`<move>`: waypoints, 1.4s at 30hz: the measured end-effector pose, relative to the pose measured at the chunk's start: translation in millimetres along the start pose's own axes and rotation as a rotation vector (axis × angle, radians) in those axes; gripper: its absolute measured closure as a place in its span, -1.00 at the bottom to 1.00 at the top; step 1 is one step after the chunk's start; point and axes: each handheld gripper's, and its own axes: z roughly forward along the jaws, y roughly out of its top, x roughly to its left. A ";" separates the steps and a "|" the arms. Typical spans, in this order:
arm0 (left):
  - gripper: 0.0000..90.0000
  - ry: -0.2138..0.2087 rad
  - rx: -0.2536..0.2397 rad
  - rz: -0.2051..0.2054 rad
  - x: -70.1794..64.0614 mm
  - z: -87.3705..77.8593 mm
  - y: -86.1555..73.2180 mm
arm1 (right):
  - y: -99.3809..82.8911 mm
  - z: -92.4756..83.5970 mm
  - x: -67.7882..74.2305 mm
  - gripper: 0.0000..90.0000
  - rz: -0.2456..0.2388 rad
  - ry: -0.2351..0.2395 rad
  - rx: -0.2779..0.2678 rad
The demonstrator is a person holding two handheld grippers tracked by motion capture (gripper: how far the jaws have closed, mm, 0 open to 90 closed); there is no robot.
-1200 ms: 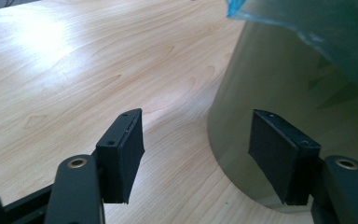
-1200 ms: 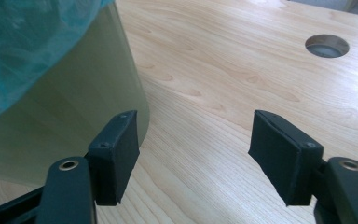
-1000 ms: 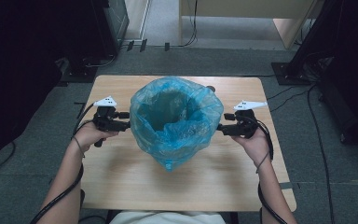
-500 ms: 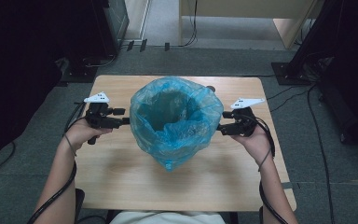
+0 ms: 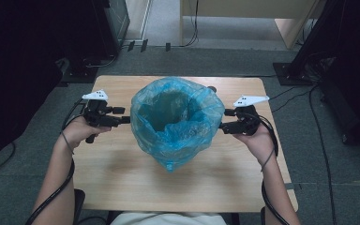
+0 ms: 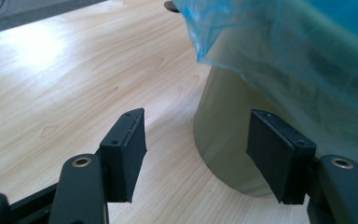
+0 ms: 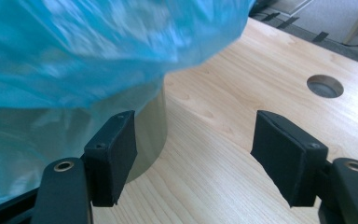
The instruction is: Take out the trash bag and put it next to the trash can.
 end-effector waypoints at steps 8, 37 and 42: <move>-0.15 -0.011 -0.038 0.011 -6.4 -10.2 8.6 | 7.2 -8.2 4.8 -0.31 -0.020 -0.002 -0.008; -0.23 -0.099 -0.082 0.083 -33.2 -12.6 48.2 | 41.7 -21.9 24.4 -0.32 -0.082 0.067 -0.052; -0.45 -0.134 -0.086 0.085 -35.3 -5.0 54.1 | 48.6 -15.6 24.2 -0.33 -0.088 0.078 -0.039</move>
